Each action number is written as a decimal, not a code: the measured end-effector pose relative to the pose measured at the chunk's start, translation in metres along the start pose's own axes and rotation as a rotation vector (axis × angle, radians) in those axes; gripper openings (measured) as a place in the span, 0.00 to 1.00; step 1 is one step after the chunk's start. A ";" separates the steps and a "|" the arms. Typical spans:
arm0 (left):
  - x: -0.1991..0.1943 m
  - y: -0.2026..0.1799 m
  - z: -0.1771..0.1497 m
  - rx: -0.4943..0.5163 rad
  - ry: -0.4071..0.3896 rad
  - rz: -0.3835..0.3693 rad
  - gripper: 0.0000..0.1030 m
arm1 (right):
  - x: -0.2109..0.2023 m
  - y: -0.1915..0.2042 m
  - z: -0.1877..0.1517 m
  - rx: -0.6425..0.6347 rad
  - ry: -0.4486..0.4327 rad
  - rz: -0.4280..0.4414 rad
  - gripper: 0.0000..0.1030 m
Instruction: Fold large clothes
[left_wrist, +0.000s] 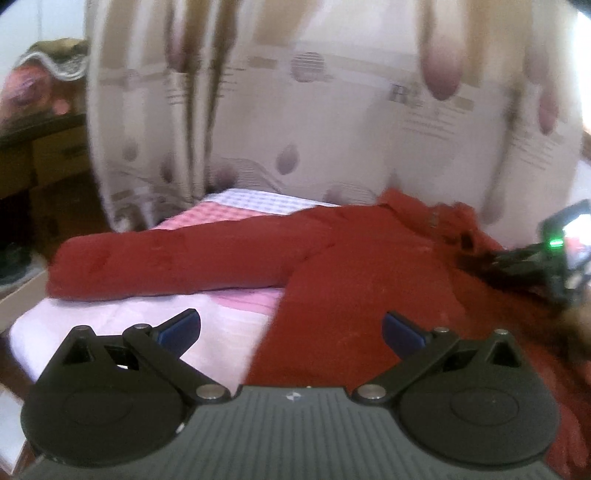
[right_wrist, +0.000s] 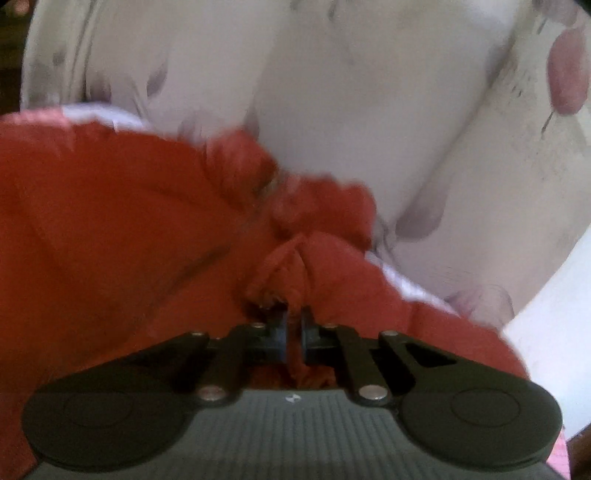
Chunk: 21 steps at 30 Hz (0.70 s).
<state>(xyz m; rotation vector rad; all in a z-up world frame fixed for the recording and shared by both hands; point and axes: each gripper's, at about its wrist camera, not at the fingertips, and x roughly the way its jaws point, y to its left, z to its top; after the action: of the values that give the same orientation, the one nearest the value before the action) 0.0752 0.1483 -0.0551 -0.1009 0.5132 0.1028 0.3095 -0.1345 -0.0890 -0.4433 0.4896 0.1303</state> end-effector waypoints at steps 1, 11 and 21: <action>0.003 0.005 0.001 -0.013 0.008 0.012 1.00 | -0.010 0.004 0.005 0.008 -0.037 0.032 0.07; 0.018 0.054 -0.003 -0.153 0.046 0.080 1.00 | 0.009 0.062 0.016 -0.069 0.006 0.231 0.07; 0.037 0.138 -0.001 -0.386 0.005 0.173 1.00 | -0.064 0.041 0.012 -0.021 -0.176 0.291 0.75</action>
<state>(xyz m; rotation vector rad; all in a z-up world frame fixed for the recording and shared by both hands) 0.0900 0.2872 -0.0842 -0.4346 0.5018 0.3711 0.2490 -0.0934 -0.0645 -0.3750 0.3777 0.4512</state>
